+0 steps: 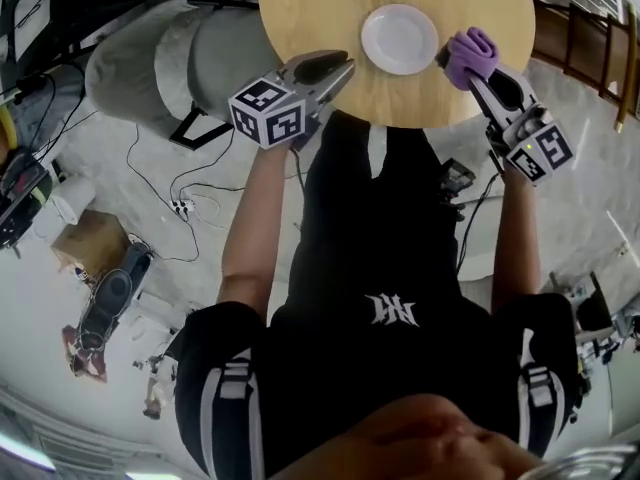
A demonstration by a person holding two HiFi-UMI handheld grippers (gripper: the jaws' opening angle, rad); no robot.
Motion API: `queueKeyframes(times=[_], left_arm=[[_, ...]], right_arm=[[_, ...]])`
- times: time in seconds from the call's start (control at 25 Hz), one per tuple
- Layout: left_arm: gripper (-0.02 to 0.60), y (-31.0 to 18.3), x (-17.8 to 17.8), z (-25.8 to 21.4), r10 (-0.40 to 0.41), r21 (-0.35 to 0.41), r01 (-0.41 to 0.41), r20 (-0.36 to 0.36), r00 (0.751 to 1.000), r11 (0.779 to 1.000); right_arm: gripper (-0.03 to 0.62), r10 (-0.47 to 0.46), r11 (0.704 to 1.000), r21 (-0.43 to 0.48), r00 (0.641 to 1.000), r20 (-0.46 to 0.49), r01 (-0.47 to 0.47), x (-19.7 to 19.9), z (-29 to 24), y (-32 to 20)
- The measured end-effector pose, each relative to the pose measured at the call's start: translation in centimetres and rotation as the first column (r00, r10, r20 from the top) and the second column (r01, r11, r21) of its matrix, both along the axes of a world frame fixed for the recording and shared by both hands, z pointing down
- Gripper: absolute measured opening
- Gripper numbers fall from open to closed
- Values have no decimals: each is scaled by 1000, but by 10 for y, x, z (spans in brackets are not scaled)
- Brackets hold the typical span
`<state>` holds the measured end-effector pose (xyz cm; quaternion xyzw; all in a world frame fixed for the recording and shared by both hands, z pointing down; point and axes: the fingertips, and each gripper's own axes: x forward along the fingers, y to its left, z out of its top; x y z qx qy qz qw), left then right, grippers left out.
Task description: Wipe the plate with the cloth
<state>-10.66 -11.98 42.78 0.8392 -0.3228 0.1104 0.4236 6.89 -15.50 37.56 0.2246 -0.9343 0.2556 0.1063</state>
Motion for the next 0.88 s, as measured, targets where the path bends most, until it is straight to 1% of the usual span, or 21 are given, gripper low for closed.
queueKeyframes(times=[0.08, 0.12, 0.16, 0.2, 0.24, 0.36, 0.48, 0.56, 0.64, 0.72, 0.76, 0.8, 0.88], left_arm=[[83, 4, 3, 9, -25, -26, 25, -1, 1000, 999], [97, 5, 7, 14, -31, -39, 31, -1, 1000, 999], [154, 5, 11, 19, -35, -54, 35, -3, 999, 998], [223, 4, 16, 23, -38, -71, 37, -7, 999, 997], [258, 3, 21, 25, -38, -84, 37, -7, 999, 996], [256, -2, 35, 34, -17, -111, 21, 36, 999, 994], [254, -2, 35, 54, 2, -153, 12, 91, 996, 988], [210, -3, 32, 62, 8, -176, 12, 109, 994, 984], [210, -4, 40, 60, 25, -195, -2, 115, 993, 981], [211, -3, 52, 54, 43, -210, -13, 139, 989, 978], [202, -2, 56, 54, 49, -216, -14, 158, 986, 976], [164, -1, 59, 55, 51, -223, -12, 171, 984, 975], [153, -1, 62, 58, 55, -235, -12, 173, 983, 972]], right_arm=[[94, -7, 1000, 9, 1000, 1, 7, 4, 5, 0], [94, -11, 1000, 16, 1000, 4, 11, 4, 7, -1], [94, -15, 1000, 24, 1000, 10, 15, 5, 9, -2], [94, -20, 999, 30, 1000, 19, 19, 4, 12, -4], [94, -25, 999, 35, 999, 27, 24, 4, 14, -4], [94, -50, 998, 48, 998, 39, 48, 5, 20, -4], [94, -85, 995, 55, 996, 37, 82, -5, 32, 1], [94, -98, 994, 57, 995, 36, 96, -12, 39, 0], [94, -96, 994, 56, 995, 38, 94, -10, 37, -3], [94, -90, 994, 60, 995, 42, 87, -1, 28, -4], [94, -88, 994, 63, 995, 43, 86, 3, 24, -4], [94, -88, 994, 66, 995, 45, 85, 7, 22, -3], [94, -86, 994, 69, 995, 48, 83, 9, 21, -4]])
